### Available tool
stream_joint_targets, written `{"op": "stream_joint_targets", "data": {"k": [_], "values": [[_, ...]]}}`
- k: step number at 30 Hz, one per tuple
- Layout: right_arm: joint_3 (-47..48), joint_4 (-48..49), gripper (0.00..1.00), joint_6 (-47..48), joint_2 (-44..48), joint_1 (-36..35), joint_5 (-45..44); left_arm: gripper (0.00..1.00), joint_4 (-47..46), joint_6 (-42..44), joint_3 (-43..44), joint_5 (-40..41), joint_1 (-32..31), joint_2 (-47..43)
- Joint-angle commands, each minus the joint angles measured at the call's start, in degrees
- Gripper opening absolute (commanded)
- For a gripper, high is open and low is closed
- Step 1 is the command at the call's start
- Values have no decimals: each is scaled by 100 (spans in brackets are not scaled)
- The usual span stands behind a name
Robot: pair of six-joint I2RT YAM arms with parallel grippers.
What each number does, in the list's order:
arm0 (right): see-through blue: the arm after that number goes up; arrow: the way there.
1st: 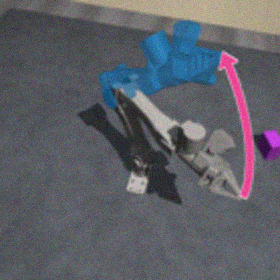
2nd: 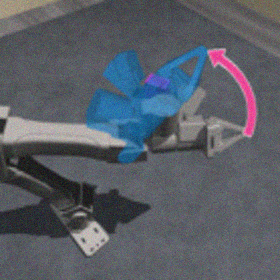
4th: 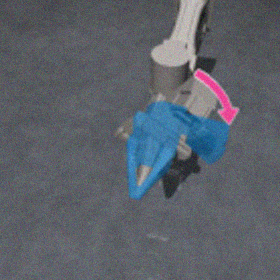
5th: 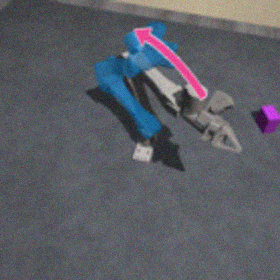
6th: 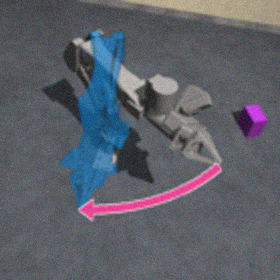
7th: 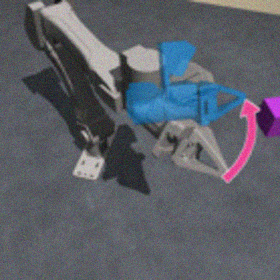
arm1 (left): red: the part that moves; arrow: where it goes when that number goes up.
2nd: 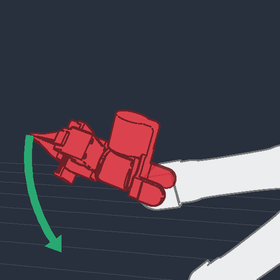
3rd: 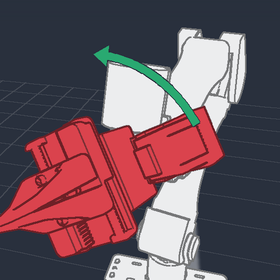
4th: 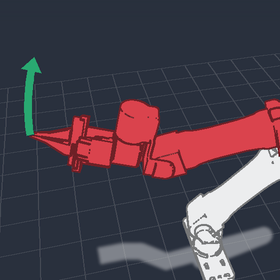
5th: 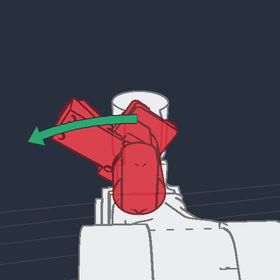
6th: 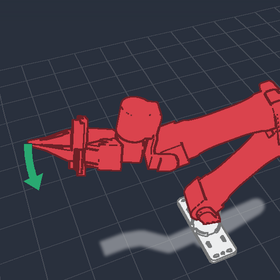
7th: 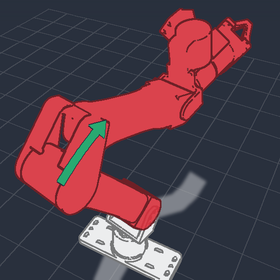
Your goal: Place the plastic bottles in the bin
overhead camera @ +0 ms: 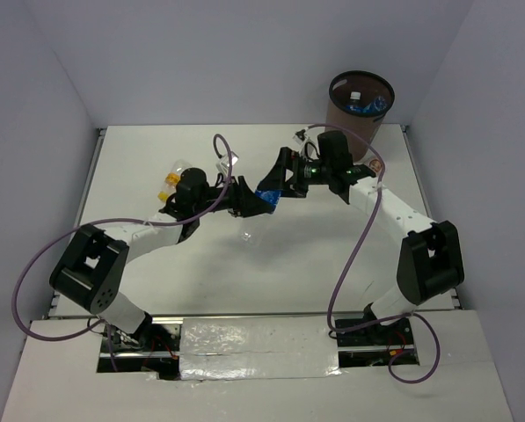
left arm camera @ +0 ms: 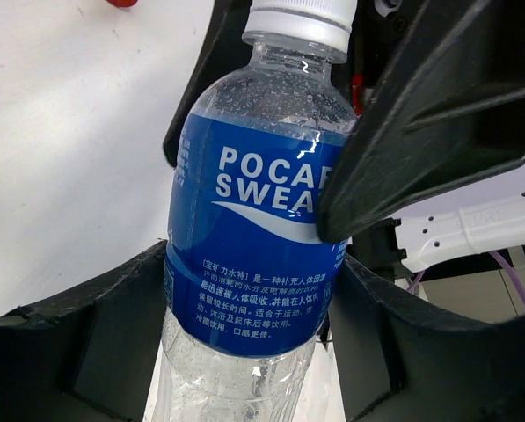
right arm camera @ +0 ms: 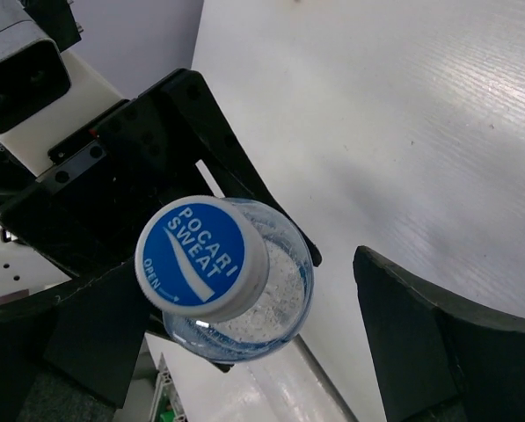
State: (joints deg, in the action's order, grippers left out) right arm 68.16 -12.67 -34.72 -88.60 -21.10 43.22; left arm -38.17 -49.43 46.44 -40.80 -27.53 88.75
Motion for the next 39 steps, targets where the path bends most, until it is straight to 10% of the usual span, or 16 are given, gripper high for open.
{"op": "stream_joint_targets", "data": {"k": [1, 8, 10, 12, 21, 39], "values": [[224, 317, 95, -35, -17, -78, -104, 40, -612, -119, 6, -113, -60, 11], [259, 370, 54, 88, -105, -104, 46, 51, -674, -243, -38, -16, -77, 11], [329, 292, 45, 167, -114, -104, 55, 62, -481, -208, -21, 115, -86, -24], [373, 239, 36, 316, -97, -105, 63, 99, -332, -146, -20, 203, -77, -103], [996, -394, 21, 1748, 114, 0, -726, 99, 1230, 836, 419, 686, 72, -700], [4398, 422, 22, 4007, -720, 1890, -2703, 99, 4169, 2359, 173, 2919, 1057, -2889]]}}
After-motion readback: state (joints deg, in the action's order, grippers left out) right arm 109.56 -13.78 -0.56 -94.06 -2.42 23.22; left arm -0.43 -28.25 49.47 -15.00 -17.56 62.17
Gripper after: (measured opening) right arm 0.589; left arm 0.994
